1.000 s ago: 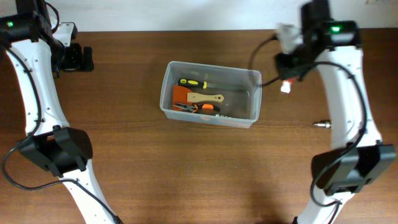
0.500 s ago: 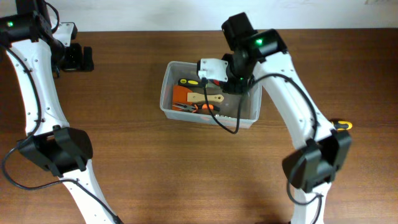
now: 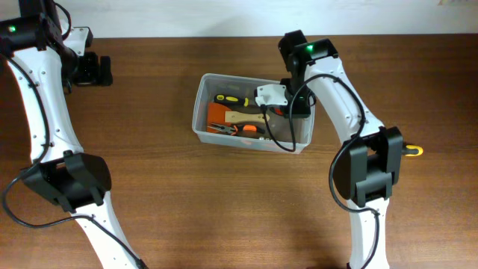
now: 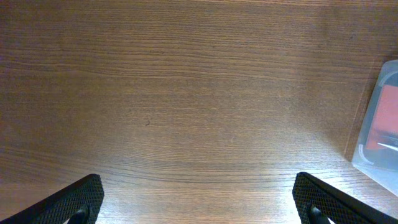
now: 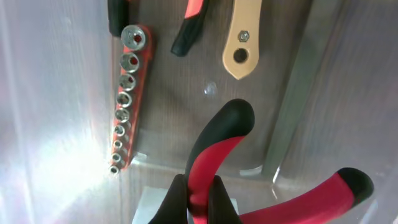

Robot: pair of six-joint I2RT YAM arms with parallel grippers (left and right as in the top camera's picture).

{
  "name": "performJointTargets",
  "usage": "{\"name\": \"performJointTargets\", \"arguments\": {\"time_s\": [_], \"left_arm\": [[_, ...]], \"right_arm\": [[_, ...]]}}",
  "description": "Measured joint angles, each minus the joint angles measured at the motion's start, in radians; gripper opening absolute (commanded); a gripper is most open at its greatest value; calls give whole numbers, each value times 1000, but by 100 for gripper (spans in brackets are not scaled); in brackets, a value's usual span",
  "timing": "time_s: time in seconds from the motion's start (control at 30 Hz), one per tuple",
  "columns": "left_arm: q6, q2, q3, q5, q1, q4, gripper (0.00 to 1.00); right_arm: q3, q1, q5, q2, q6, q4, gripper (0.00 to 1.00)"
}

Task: Pack container
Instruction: 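Carry the red pliers with the right gripper into the container and release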

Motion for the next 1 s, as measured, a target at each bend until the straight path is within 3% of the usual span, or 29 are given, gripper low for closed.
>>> {"name": "performJointTargets", "arguments": {"time_s": [0.57,0.77,1.0], "left_arm": [[0,0,0,0,0,0,99],[0,0,0,0,0,0,99],[0,0,0,0,0,0,99]], "right_arm": [[0,-11,-5,29,-53,133,4],[0,-12,-26,29,-42,137,28],[0,-11,-29,28,28,74,29]]}}
